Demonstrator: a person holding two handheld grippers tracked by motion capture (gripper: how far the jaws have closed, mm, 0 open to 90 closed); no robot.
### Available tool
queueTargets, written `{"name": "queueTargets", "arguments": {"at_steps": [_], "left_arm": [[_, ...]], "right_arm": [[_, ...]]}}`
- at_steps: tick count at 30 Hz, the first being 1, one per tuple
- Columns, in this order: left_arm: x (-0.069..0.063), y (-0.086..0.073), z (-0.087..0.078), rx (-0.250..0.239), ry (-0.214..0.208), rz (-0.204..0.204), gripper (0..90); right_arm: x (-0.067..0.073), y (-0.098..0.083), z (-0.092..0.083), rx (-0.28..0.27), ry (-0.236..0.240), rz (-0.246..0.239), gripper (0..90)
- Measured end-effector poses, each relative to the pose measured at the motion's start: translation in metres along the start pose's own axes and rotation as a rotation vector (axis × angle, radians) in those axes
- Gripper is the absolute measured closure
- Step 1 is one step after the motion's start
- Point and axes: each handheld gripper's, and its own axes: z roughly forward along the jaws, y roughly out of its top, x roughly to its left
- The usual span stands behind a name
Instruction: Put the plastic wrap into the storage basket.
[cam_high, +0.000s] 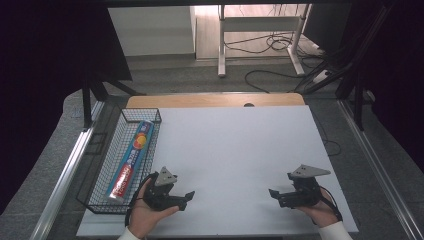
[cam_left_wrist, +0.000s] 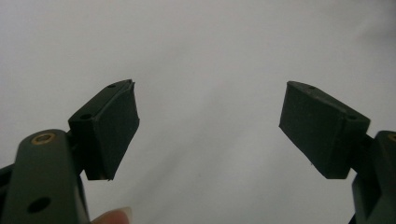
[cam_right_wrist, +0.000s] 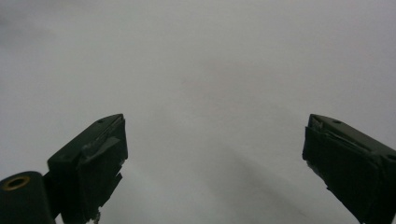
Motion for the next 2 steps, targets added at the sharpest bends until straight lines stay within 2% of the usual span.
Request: {"name": "queueTargets", "arguments": {"at_steps": [2], "left_arm": [[0.0001, -0.0013, 0.0000, -0.012, 0.013, 0.007, 18.6]], "right_arm": [[-0.0005, -0.0008, -0.0011, -0.005, -0.010, -0.008, 6.1]]}}
